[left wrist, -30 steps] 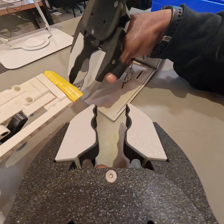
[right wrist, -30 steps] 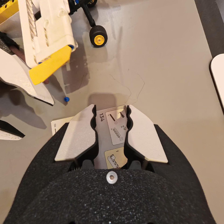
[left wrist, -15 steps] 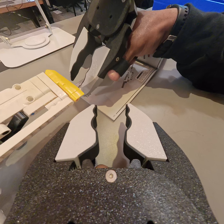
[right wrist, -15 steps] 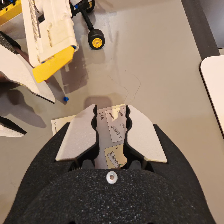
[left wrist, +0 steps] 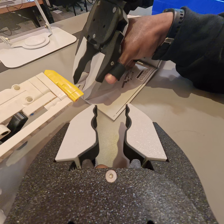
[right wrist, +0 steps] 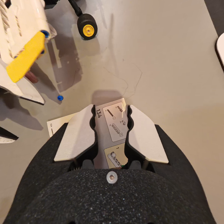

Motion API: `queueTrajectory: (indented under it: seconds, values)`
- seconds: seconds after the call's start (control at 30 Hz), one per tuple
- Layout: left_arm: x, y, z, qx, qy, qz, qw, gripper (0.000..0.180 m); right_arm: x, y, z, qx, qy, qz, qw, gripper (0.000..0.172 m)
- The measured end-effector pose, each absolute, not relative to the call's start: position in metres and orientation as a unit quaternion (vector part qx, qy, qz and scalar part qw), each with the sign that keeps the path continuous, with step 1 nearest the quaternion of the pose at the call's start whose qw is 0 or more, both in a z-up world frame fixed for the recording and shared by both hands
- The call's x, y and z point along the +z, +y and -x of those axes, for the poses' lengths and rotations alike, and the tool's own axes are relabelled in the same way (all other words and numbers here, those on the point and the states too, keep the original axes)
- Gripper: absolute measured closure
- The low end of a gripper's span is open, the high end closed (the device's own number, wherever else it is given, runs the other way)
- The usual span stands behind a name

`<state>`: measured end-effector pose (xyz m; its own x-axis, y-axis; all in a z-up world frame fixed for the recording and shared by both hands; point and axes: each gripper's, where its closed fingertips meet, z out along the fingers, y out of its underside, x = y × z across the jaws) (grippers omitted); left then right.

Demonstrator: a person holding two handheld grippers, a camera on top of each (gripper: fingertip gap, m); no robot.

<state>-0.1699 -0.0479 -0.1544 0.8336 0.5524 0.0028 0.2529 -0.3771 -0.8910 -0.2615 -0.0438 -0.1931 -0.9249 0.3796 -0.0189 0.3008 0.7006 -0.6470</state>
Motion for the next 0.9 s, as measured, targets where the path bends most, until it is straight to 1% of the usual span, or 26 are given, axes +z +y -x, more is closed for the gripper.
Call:
queueTrajectory:
  seconds: [0.27, 0.53, 0.9]
  values:
    - [-0.155, -0.050, 0.171, 0.151, -0.249, 0.817, 0.498, 0.135, -0.188, -0.043, 0.257, 0.333, -0.924, 0.169, 0.081, 0.121]
    - [-0.158, -0.050, 0.172, 0.148, -0.252, 0.821, 0.490, 0.136, -0.181, -0.038, 0.254, 0.344, -0.919, 0.169, 0.098, 0.127]
    - [-0.179, -0.046, 0.161, 0.128, -0.205, 0.871, 0.428, 0.138, -0.169, -0.032, 0.250, 0.360, -0.911, 0.175, 0.103, 0.133]
